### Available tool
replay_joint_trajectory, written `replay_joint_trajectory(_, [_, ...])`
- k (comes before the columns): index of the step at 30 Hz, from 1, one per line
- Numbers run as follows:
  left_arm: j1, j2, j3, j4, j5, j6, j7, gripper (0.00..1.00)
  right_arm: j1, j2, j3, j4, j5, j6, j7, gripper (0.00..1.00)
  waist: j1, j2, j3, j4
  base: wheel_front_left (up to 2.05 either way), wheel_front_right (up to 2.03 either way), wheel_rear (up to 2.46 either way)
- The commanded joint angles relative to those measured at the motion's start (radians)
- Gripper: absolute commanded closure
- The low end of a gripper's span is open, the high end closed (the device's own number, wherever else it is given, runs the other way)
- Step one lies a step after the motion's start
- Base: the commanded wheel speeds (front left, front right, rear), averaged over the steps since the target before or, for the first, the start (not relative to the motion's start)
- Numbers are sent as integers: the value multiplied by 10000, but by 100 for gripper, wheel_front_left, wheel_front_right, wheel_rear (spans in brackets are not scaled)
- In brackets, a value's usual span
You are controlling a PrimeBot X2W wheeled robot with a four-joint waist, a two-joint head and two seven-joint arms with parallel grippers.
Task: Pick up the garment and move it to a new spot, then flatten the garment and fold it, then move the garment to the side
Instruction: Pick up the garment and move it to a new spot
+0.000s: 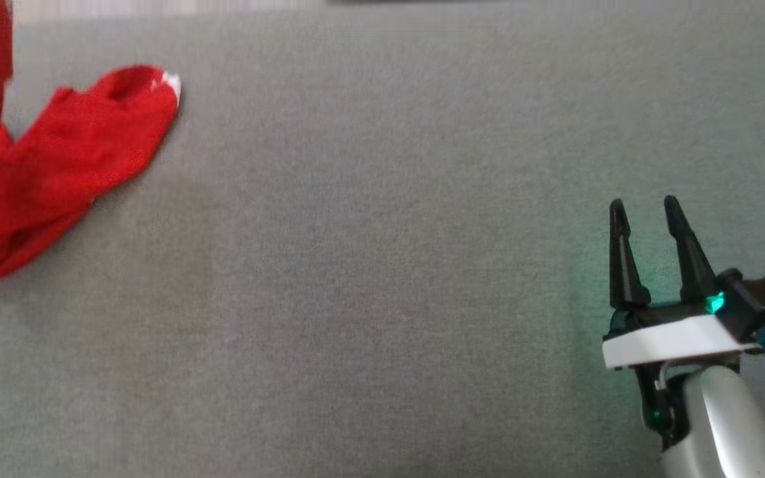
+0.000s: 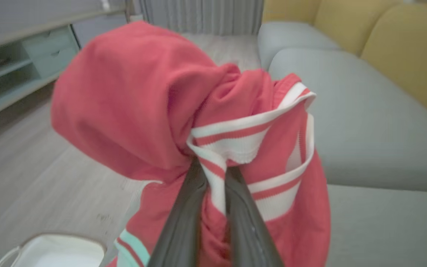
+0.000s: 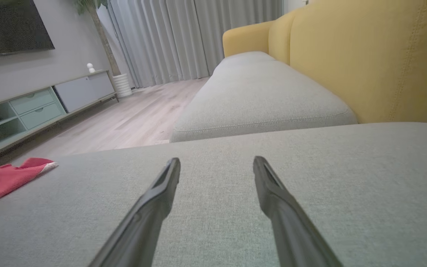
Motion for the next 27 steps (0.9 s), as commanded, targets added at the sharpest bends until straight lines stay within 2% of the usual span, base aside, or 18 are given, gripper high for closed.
replay_joint_trajectory(1, [-894,484,244,-585,5,-152,-122,100,96,-51,267,-186,118,-7,-175,0,2,0,-695,-250,0,0,0])
replay_joint_trajectory(6, [-1985,-313,-532,-1141,-306,-582,-210,100,261,-51,314,-2,304,-7,-248,0,2,0,-1216,-698,0,0,0])
replay_joint_trajectory(15, [-2174,-2719,-2076,-1595,-1373,-1036,-543,100,205,-51,249,-137,192,-7,-284,0,2,0,-1163,-2060,0,0,0])
replay_joint_trajectory(16, [-2174,-2719,-2076,-1595,-1373,-1036,-543,100,205,-51,249,-137,192,-7,-284,0,2,0,-1163,-2060,0,0,0])
replay_joint_trajectory(21, [-1179,-3548,-2766,-1246,-1611,-1122,-901,100,132,-51,314,-226,233,-7,-288,0,2,0,-833,-3018,0,0,0])
replay_joint_trajectory(27, [395,-3829,-3620,516,-711,-990,-2010,100,84,-51,445,-187,412,-7,-294,0,2,0,-540,-3799,0,0,0])
